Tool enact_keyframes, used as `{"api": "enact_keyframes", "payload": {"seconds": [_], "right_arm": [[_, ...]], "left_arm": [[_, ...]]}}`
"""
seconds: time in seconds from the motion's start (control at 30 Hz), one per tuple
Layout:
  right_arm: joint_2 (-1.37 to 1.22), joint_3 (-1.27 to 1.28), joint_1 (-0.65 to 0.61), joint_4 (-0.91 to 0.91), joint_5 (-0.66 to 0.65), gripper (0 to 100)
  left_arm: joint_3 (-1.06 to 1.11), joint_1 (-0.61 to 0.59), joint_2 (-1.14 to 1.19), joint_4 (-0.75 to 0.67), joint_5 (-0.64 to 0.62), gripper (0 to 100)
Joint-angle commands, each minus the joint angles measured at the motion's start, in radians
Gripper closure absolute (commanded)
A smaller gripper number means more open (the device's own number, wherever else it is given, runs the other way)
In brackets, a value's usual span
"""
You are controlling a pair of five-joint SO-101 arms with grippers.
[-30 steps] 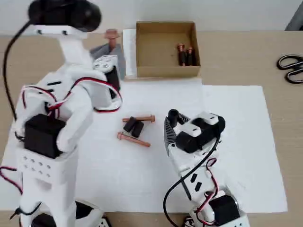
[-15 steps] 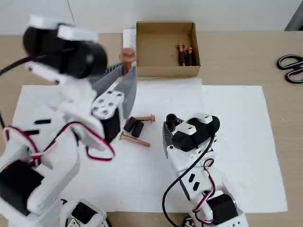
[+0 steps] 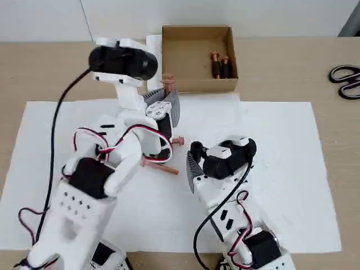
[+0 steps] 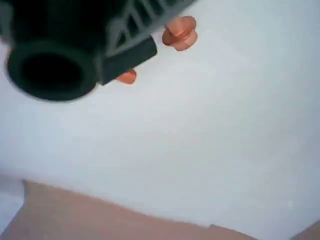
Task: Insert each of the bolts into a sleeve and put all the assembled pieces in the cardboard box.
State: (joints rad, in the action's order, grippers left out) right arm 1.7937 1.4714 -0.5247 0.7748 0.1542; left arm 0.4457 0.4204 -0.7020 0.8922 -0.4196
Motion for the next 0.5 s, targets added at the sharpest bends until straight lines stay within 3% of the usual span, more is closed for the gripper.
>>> {"api": "enact_keyframes", "payload": {"seconds": [0.0, 0.3, 0.47], "right_arm": [[0.002, -0.008, -0.007, 0.001, 0.011, 99.5], [0.001, -0.005, -0.028, 0.001, 0.011, 99.5], [0.001, 0.021, -0.028, -0.007, 0.011, 99.5]], "left_arm": [[0.07, -0.003, -0.018, -0.118, -0.005, 99], [0.073, 0.052, -0.124, -0.127, 0.003, 99], [0.217, 0.095, -0.198, -0.229, 0.11, 99]]}}
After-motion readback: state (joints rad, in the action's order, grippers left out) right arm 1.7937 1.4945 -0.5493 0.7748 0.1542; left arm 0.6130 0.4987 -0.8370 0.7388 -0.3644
